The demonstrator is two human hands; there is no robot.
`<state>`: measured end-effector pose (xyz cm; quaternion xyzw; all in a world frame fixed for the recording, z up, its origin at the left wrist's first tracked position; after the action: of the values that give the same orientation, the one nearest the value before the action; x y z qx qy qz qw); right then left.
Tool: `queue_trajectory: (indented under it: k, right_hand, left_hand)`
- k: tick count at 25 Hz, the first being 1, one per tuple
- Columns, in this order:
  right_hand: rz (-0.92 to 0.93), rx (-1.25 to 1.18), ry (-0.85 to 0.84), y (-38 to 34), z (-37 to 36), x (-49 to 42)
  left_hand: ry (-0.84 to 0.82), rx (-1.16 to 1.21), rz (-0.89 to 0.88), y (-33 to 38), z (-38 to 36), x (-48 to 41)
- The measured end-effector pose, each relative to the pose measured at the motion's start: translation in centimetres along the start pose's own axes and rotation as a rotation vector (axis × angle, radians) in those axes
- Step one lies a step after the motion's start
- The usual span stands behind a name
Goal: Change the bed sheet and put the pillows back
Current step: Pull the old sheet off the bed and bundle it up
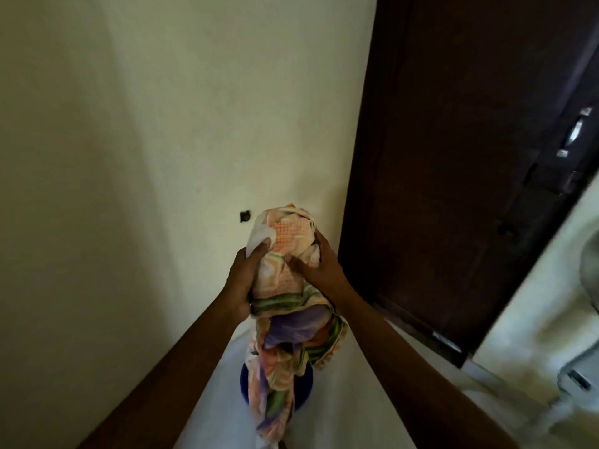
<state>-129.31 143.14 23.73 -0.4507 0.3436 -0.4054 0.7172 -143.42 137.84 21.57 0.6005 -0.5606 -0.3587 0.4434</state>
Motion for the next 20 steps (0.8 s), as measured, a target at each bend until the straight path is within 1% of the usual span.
queue_trajectory:
  k: [3,5,8,11,16,18,20]
  right_hand:
    - [0.045,-0.011,-0.06,0.3,2.4,-6.6]
    - [0.083,-0.013,-0.117,0.2,3.0,-10.9]
    - [0.122,-0.02,-0.213,0.8,2.5,-15.4]
    - [0.114,0.001,-0.302,3.6,0.6,-19.1]
    - [-0.028,0.102,-0.416,10.3,-3.2,-23.2]
    - [-0.059,0.135,-0.462,13.5,-4.7,-24.5]
    - [-0.089,0.16,-0.543,17.0,-6.5,-25.2]
  left_hand:
    - [0.054,0.007,-0.098,1.8,-1.1,-5.2]
    - [0.147,-0.018,-0.139,3.1,-1.0,-7.7]
    - [0.265,-0.003,-0.151,2.8,1.0,-10.9]
    - [0.332,0.038,-0.088,-0.4,4.1,-14.5]
    - [0.423,0.159,0.05,-6.8,7.8,-18.1]
    - [0.46,0.208,0.128,-10.5,9.8,-19.6]
    - [0.5,0.26,0.205,-14.3,11.3,-20.3]
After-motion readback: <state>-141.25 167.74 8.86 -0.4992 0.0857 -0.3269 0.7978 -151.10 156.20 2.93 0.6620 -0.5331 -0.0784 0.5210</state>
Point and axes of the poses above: each hand's wrist, its own x-axis away from the middle knuckle, its own z-axis out of the back of the hand, y = z × x, the point moved 9 cm from there along -x, towards the middle knuckle, and after that the axes turned 10 degrees about -y, right-handed, at the moved point
